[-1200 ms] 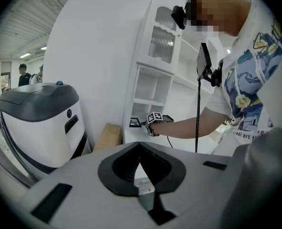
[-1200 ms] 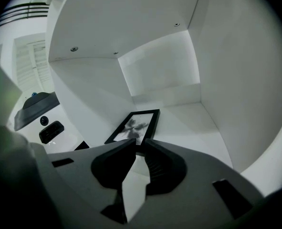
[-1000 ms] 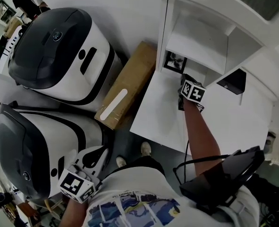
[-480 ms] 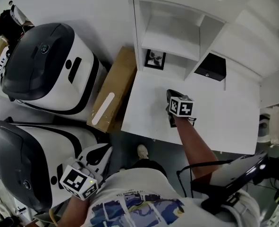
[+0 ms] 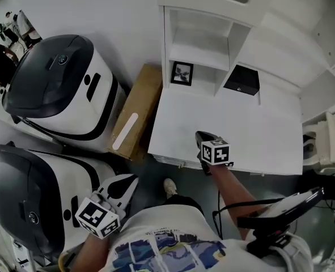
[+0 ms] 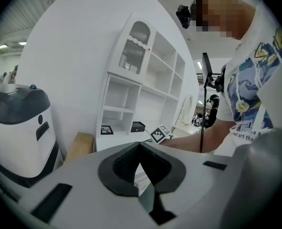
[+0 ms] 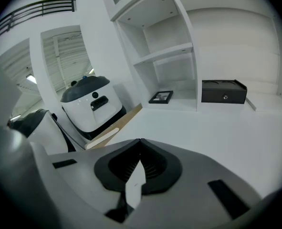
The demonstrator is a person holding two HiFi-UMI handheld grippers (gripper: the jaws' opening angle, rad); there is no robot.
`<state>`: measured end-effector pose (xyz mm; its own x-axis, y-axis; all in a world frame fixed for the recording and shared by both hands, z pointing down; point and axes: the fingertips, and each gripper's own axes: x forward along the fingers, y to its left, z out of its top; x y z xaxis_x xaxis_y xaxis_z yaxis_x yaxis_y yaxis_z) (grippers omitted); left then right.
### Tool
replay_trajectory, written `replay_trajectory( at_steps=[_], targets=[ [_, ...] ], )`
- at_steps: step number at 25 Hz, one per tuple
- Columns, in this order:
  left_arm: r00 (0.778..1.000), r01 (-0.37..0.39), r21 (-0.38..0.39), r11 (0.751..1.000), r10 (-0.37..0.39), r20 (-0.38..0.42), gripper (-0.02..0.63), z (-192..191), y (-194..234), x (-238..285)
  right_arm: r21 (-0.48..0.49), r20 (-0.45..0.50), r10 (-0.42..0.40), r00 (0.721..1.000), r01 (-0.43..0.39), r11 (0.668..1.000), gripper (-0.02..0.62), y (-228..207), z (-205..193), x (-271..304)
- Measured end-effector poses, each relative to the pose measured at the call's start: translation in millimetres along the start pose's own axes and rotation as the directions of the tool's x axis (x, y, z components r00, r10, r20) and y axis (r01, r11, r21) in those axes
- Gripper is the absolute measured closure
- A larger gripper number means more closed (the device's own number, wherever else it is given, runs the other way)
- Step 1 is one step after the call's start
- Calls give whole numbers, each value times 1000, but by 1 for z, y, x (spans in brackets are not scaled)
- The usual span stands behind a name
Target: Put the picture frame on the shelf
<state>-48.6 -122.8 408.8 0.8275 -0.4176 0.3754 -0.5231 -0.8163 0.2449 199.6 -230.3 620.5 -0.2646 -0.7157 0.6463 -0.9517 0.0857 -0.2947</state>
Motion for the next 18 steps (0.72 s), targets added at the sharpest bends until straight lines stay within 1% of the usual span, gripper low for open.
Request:
replay_trajectory(
  at_steps=[6, 12, 18],
  targets=[
    [999, 10, -10, 1000, -10, 43, 594, -15, -7, -48, -55, -9, 35, 999, -36, 998, 571, 66, -34, -49],
    [998, 54, -24, 998, -53, 43, 594, -45, -19, -92, -169, 0, 72, 997, -71, 983, 571, 143, -63, -97],
    [993, 110, -14, 994, -110, 39, 594, -69, -37, -122, -218, 33, 102, 994, -92, 972, 571, 200, -88, -140]
  ],
)
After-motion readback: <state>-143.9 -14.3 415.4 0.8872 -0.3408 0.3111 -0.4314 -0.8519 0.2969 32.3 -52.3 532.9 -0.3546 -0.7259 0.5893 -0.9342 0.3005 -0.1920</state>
